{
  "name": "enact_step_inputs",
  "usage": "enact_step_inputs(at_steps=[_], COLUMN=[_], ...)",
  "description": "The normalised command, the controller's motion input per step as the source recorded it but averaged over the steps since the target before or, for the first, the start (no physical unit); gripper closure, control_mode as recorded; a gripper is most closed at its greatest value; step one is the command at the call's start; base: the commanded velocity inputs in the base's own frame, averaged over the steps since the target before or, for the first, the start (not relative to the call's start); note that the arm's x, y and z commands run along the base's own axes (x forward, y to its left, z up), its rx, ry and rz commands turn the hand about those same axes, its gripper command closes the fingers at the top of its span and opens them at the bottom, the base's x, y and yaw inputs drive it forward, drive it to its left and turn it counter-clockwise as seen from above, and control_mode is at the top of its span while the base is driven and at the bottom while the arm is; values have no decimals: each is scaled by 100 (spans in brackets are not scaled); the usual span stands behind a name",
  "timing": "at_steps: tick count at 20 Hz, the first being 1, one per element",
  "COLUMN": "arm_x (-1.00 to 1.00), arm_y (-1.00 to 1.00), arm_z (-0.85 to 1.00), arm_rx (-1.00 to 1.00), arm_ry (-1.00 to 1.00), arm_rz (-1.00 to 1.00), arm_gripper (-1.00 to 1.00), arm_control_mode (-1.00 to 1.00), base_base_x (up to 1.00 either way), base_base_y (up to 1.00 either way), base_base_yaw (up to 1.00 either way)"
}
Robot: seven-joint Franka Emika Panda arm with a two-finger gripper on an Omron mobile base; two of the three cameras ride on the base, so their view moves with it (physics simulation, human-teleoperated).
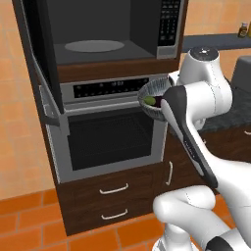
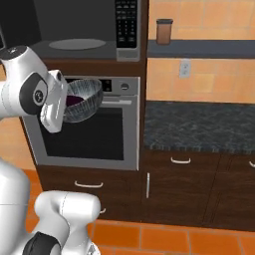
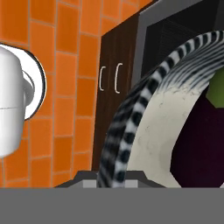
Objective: Pick the eggplant from the sink and place it in the bowl. Then pick the bowl and place it in the microwave. Then close the microwave door and press the start button.
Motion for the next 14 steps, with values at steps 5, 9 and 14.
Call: enact_step_inputs(at_steps=[5, 9, 14], arm_x=[0, 0, 0], arm_y=[0, 0, 0], arm_z=[0, 0, 0], arm_rx=[0, 0, 0], arm_ry=[0, 0, 0], arm_rz=[0, 0, 0], arm_gripper=[100, 100, 100], arm_control_mode=[100, 100, 100], base_base_x=[38, 51, 36], base_base_y=[7, 10, 8], base_base_yaw=[0, 6, 9])
